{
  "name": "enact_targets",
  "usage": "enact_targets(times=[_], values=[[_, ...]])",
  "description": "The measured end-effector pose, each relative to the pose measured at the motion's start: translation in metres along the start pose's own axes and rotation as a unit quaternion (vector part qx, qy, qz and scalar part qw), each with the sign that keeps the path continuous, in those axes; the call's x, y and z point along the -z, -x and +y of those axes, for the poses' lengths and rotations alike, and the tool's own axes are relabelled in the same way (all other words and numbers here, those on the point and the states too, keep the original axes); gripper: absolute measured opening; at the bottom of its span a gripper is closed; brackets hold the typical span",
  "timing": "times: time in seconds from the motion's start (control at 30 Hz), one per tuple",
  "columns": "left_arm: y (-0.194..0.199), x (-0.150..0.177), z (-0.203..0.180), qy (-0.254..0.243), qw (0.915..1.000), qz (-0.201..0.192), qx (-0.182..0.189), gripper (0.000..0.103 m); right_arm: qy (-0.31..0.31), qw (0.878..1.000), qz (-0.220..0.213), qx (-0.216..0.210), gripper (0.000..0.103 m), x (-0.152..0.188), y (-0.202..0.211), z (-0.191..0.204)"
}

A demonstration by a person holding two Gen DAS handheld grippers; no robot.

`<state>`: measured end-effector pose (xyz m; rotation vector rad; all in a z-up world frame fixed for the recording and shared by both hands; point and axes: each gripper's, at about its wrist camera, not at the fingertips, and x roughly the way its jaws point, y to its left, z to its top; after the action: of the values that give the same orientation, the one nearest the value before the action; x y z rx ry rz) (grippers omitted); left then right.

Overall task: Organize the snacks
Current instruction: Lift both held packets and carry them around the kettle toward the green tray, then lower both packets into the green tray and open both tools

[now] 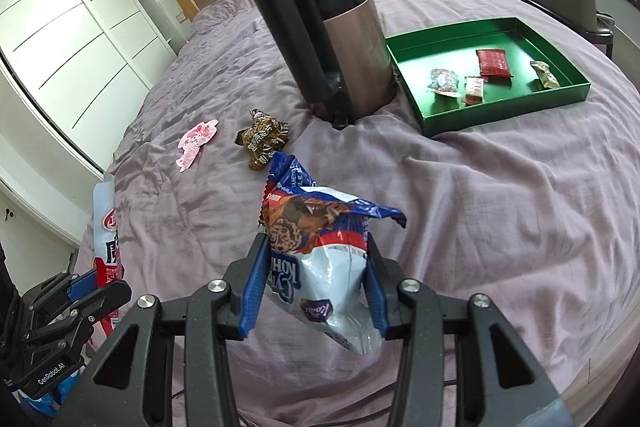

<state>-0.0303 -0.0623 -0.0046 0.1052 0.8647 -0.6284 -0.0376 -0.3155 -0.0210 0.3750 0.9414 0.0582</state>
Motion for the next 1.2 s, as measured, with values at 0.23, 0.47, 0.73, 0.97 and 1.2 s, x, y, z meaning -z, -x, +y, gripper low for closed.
enact_targets(times=[0.23, 0.47, 0.73, 0.97, 1.2], values=[[-0.012, -0.008, -0.022, -0.019, 0.9997, 0.014, 0.002, 0.024, -0.018, 1.000, -0.018, 0.002, 0.103, -0.006, 0.010, -0.028], [-0.028, -0.021, -0.047, -0.043, 0.9987, 0.026, 0.010, 0.024, -0.037, 0.998, -0.041, 0.006, 0.103, -0.016, 0.021, -0.058], [-0.049, -0.039, -0.080, -0.071, 0.9964, 0.036, 0.028, 0.024, -0.065, 0.996, -0.064, 0.020, 0.103, -0.025, 0.031, -0.099], [-0.071, -0.060, -0.110, -0.098, 0.9932, 0.043, 0.047, 0.024, -0.086, 0.992, -0.084, 0.035, 0.103, -0.037, 0.040, -0.138], [-0.099, -0.096, -0.141, -0.116, 0.9910, 0.035, 0.058, 0.024, -0.088, 0.989, -0.103, 0.056, 0.103, -0.063, 0.045, -0.172]])
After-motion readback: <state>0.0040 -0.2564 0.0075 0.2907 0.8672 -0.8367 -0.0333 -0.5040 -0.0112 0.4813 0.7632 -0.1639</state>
